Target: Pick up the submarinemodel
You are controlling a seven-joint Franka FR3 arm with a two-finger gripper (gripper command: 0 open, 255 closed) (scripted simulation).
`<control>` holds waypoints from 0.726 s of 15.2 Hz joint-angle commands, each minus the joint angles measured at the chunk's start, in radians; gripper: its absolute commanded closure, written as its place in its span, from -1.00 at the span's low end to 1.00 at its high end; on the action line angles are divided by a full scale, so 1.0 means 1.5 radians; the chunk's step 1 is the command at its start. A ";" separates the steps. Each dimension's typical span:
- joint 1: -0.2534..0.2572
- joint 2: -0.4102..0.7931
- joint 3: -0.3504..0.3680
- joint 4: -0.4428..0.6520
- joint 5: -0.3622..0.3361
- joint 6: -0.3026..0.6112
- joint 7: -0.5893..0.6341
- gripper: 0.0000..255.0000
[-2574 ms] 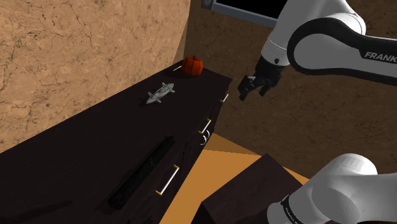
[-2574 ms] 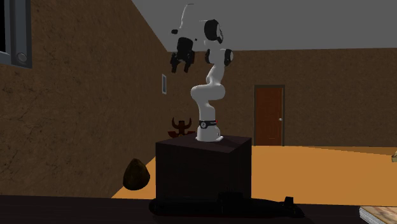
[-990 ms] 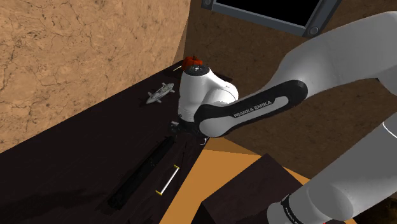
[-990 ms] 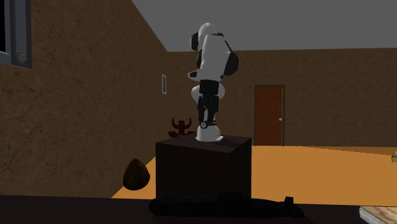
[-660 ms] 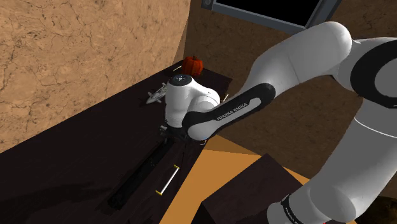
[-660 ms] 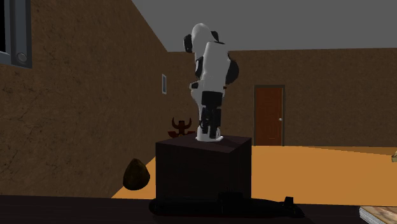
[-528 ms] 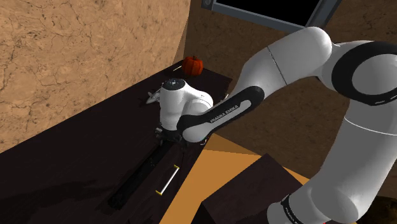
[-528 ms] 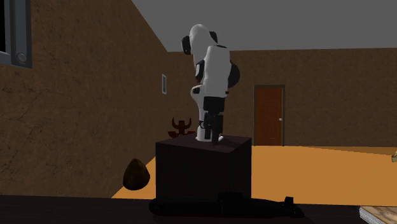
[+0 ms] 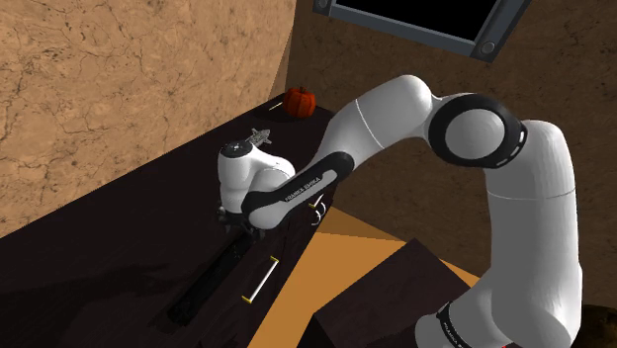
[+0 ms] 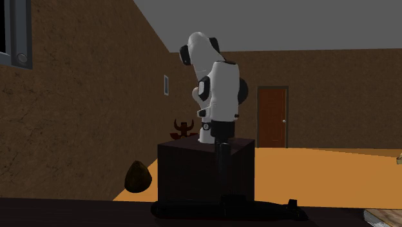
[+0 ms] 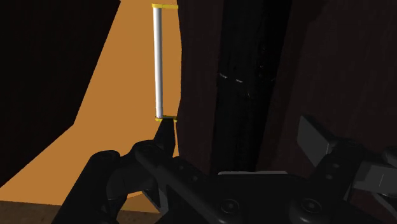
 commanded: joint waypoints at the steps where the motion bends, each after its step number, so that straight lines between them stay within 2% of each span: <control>1: 0.024 0.059 -0.017 0.066 -0.003 -0.006 0.023 -1.00; 11: 0.043 0.117 -0.042 0.091 -0.025 0.029 0.038 -1.00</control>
